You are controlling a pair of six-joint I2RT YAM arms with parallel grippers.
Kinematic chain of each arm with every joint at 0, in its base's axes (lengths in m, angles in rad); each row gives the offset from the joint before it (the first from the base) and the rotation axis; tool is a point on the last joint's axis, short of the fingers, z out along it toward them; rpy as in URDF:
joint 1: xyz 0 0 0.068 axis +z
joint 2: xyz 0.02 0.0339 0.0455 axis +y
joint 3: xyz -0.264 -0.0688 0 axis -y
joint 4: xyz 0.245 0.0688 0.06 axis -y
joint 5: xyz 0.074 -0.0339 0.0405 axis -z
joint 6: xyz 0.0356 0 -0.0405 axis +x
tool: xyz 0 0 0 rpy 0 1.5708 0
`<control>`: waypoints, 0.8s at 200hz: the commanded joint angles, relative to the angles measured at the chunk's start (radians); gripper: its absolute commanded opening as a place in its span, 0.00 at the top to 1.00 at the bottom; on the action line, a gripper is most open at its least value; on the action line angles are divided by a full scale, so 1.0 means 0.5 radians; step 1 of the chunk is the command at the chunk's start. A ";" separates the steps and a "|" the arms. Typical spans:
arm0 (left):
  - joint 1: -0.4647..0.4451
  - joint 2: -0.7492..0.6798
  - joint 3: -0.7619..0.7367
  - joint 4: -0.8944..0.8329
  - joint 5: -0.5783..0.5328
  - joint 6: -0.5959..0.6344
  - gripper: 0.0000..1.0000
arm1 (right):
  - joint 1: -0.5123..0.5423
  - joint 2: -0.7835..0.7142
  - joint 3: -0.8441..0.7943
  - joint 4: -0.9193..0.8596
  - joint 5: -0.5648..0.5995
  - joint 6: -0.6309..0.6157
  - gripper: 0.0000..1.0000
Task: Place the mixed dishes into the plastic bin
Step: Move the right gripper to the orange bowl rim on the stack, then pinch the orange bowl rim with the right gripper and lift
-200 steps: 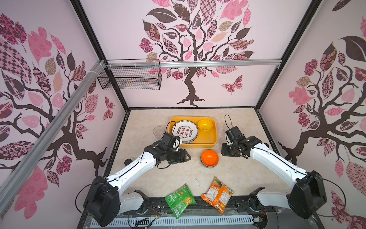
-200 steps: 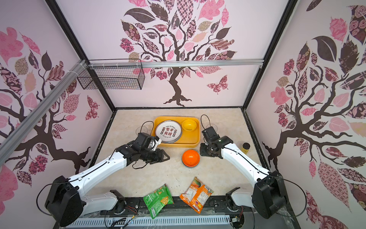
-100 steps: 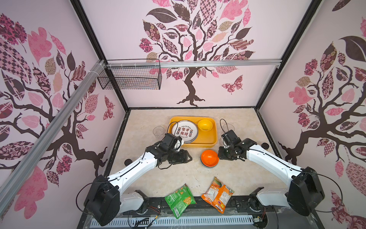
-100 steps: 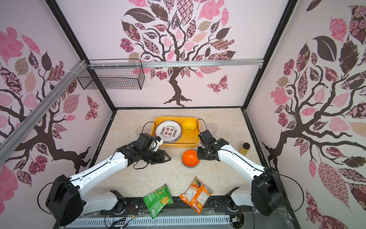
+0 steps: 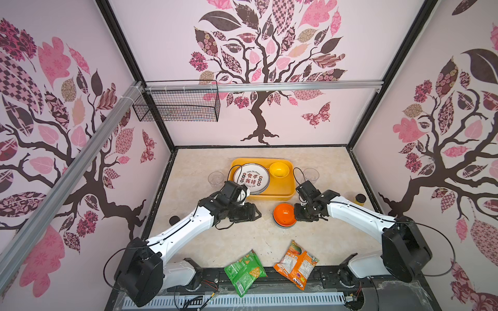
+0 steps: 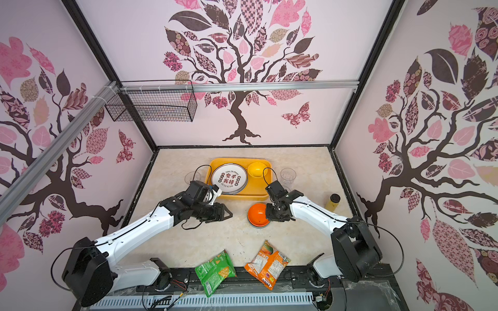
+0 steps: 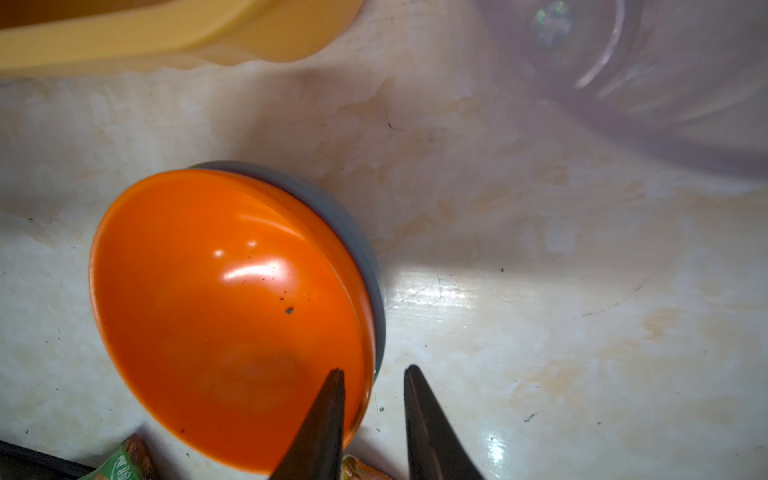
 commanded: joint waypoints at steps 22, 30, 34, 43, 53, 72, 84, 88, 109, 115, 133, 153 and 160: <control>-0.009 -0.005 -0.033 0.054 -0.025 -0.003 0.39 | 0.020 0.065 0.014 0.004 0.019 0.010 0.76; -0.006 -0.004 -0.035 0.055 -0.027 -0.007 0.39 | 0.021 0.068 0.014 0.008 0.018 0.010 0.77; -0.006 -0.005 -0.035 0.056 -0.028 -0.007 0.39 | 0.020 0.073 0.014 0.008 0.022 0.010 0.78; -0.007 -0.006 -0.038 0.055 -0.031 -0.011 0.39 | 0.019 0.076 0.017 0.008 0.022 0.007 0.79; -0.008 -0.005 -0.039 0.055 -0.038 -0.017 0.39 | 0.023 0.085 0.020 0.004 0.022 0.006 0.80; -0.009 -0.003 -0.045 0.067 -0.041 -0.025 0.39 | 0.028 0.084 0.025 0.003 0.029 0.001 0.82; -0.007 -0.003 -0.048 0.070 -0.040 -0.028 0.39 | 0.028 0.086 0.034 -0.007 0.040 -0.004 0.83; -0.006 -0.002 -0.046 0.073 -0.040 -0.029 0.39 | 0.030 0.086 0.038 -0.010 0.043 -0.004 0.84; -0.006 -0.002 -0.051 0.074 -0.042 -0.031 0.39 | 0.031 0.087 0.050 -0.020 0.055 -0.009 0.86; -0.008 0.001 -0.052 0.074 -0.040 -0.033 0.39 | 0.032 0.087 0.050 -0.022 0.054 -0.009 0.87; -0.009 -0.002 -0.057 0.080 -0.043 -0.037 0.39 | 0.032 0.080 0.056 -0.028 0.057 -0.014 0.89; -0.007 -0.004 -0.057 0.080 -0.044 -0.038 0.39 | 0.035 0.070 0.066 -0.035 0.066 -0.017 0.91; -0.006 -0.005 -0.057 0.080 -0.044 -0.035 0.39 | 0.035 0.070 0.069 -0.038 0.068 -0.020 0.92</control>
